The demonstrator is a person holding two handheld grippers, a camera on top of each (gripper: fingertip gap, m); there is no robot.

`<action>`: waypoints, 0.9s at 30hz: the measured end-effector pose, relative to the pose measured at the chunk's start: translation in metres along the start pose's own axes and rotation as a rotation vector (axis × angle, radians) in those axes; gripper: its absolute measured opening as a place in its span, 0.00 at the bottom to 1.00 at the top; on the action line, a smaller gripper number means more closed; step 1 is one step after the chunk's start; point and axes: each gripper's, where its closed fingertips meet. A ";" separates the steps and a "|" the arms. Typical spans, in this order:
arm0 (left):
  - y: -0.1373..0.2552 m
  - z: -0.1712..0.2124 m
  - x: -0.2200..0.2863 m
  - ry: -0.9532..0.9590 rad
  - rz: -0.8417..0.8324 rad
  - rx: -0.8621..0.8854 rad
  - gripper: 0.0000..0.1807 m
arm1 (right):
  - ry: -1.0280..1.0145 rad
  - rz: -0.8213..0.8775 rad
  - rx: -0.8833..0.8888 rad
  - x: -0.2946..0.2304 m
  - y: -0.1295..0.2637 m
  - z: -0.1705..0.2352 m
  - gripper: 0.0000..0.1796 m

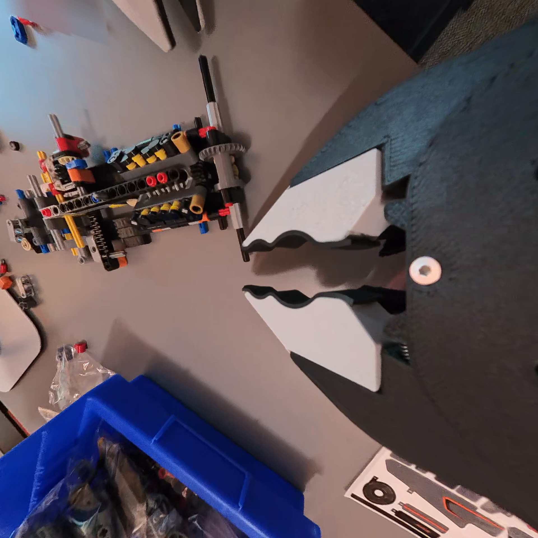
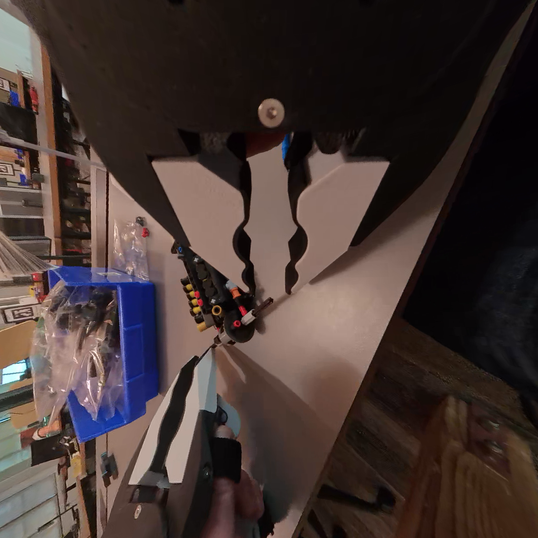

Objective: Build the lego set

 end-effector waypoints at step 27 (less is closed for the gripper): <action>0.013 -0.001 0.015 -0.225 -0.042 -0.116 0.18 | -0.302 -0.104 -0.016 0.001 -0.012 0.010 0.00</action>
Point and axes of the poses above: each gripper's, where its closed fingertips meet, y back along the fingers, z out of its underside, x = y × z across the jaws, and after that the axes turned 8 degrees about z, right-handed
